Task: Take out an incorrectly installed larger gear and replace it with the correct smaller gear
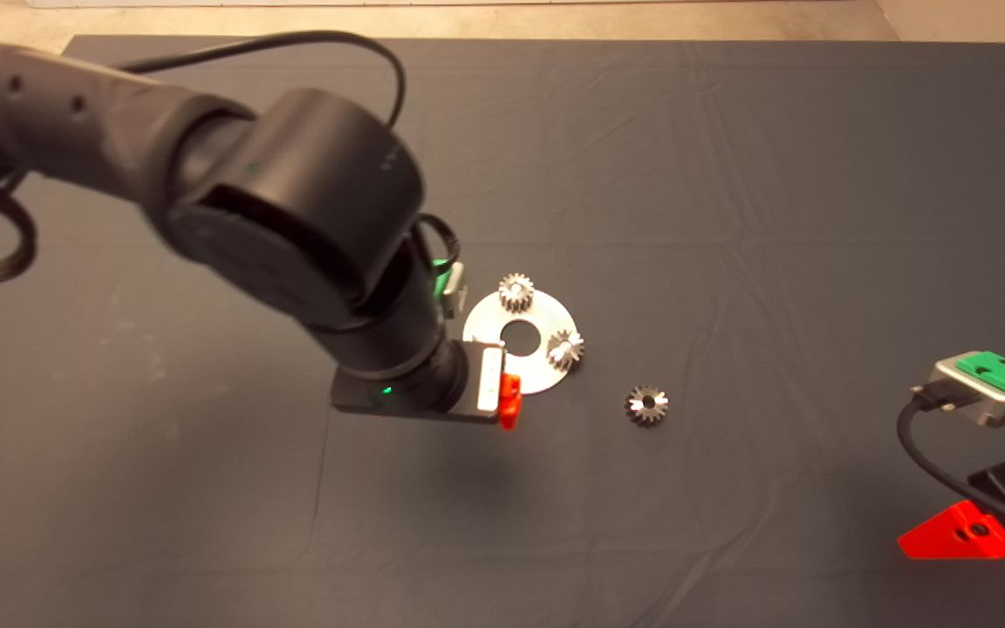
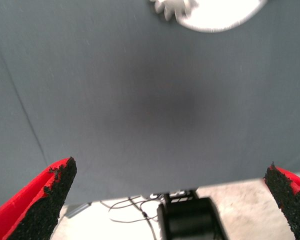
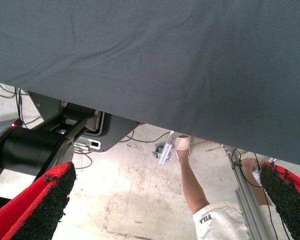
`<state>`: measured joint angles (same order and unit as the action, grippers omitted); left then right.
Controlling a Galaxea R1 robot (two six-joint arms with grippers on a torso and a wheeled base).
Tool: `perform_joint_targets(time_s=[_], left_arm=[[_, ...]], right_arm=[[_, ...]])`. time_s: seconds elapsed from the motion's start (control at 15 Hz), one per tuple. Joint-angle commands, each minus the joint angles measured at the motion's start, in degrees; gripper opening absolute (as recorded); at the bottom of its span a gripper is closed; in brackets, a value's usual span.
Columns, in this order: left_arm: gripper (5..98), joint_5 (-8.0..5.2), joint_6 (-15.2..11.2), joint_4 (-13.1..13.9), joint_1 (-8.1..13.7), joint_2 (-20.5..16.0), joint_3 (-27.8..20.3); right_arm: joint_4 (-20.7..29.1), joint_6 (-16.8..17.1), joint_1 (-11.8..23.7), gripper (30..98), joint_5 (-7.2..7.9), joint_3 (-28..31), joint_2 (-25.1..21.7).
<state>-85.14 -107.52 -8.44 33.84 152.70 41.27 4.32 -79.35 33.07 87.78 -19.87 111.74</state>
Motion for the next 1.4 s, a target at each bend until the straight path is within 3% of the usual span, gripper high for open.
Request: perform_joint_targets(time_s=[0.0, 0.27, 0.4, 0.73, 1.13, 1.27, 1.33], left_arm=[[97.9, -0.73, 0.1, -0.8, -0.3, -0.1, 2.7], [97.9, -0.85, 3.5, -2.6, -6.4, 0.2, 8.6], [97.9, -1.17, 5.2, -2.6, -8.3, 0.1, 10.7], [97.9, -1.26, 5.8, -2.7, -8.2, -0.2, 10.7], [97.9, -0.73, 12.7, -2.6, -8.1, -0.3, 13.7], [97.9, -0.51, 16.8, -2.6, -8.1, -0.1, 14.8], [97.9, 0.23, 19.2, -2.6, -8.1, 0.1, 15.4]], right_arm=[[0.9, 0.0, 1.1, 97.8, 6.17, 0.3, 0.1], [0.8, 0.3, 1.1, 97.8, 6.11, 0.3, 0.2], [0.8, 0.3, 1.1, 97.8, 6.08, 0.3, 0.2], [0.9, 0.2, 1.1, 97.8, 6.17, 0.2, 0.2], [1.0, 0.0, 1.1, 97.8, 6.17, 0.2, 0.2], [1.0, 0.0, 1.1, 97.8, 6.17, 0.2, 0.2], [1.0, 0.0, 1.1, 97.8, 6.17, 0.1, 0.3]])
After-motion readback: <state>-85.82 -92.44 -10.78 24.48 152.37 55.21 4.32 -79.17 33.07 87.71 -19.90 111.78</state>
